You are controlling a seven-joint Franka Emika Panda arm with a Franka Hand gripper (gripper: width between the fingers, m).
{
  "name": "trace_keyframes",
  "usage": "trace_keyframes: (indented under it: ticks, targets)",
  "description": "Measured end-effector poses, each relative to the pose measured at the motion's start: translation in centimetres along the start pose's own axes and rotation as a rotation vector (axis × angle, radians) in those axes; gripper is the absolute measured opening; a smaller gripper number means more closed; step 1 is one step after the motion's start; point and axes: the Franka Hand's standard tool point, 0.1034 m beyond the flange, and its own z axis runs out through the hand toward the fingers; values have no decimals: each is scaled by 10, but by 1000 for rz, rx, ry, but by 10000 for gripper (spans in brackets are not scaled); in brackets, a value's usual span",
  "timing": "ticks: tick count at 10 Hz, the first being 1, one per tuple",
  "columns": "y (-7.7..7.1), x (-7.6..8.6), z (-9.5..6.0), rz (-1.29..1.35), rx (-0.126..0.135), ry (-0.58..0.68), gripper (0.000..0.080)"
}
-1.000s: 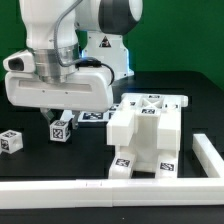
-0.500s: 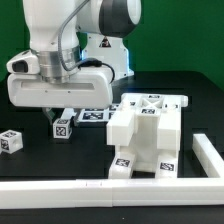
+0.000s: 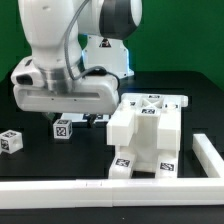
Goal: Assemble chair
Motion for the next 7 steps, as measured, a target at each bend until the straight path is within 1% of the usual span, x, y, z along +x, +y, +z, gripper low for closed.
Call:
trace_keyframes:
  ticks: [1, 3, 4, 5, 6, 7]
  targets:
    - [-2, -4, 2, -3, -16, -115, 647]
    - [-5, -3, 4, -15, -29, -275, 648]
    - [-6, -4, 5, -15, -28, -340, 648]
    - [-6, -2, 5, -31, -19, -369, 648]
    - [-6, -5, 5, -27, -17, -409, 648]
    - [-6, -3, 5, -28, -18, -402, 648]
